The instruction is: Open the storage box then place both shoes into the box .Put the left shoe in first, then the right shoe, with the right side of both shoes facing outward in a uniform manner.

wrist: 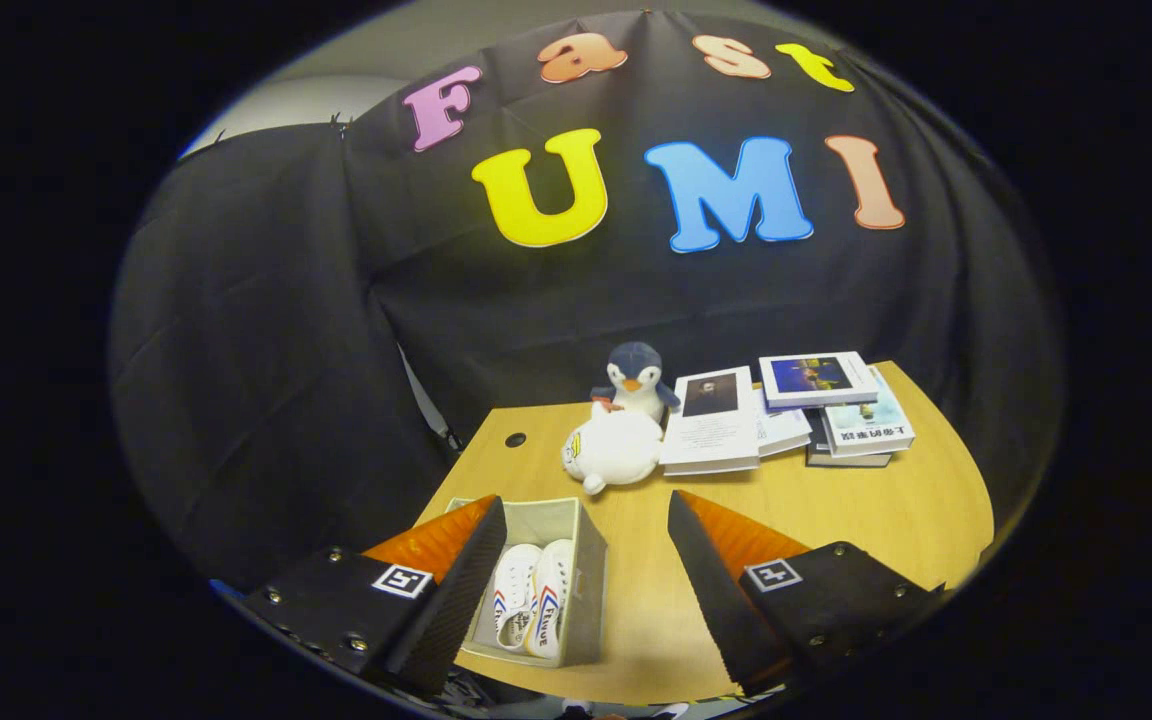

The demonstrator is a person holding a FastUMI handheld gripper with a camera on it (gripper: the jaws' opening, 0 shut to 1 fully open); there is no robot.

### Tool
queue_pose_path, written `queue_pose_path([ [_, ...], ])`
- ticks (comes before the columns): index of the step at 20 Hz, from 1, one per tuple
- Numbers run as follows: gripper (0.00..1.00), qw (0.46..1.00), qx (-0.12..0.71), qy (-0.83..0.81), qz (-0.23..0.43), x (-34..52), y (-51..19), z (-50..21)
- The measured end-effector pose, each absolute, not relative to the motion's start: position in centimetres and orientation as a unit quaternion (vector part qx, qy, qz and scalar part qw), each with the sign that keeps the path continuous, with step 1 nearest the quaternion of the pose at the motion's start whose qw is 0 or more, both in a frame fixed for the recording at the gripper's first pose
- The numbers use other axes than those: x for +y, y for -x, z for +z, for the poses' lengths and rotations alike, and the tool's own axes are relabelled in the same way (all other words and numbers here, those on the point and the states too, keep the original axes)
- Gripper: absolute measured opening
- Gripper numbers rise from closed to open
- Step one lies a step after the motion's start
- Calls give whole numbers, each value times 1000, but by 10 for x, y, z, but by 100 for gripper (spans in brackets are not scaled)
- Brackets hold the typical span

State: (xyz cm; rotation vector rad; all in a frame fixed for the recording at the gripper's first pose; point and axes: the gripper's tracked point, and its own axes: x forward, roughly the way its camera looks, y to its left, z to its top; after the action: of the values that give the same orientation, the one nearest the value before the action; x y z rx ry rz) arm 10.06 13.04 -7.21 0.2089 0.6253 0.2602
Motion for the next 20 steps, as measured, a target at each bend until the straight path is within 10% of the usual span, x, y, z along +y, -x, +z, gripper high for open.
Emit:
queue_pose_path([
  [20, 98, 992, 122, 9, -28, -65, -24, -11],
])
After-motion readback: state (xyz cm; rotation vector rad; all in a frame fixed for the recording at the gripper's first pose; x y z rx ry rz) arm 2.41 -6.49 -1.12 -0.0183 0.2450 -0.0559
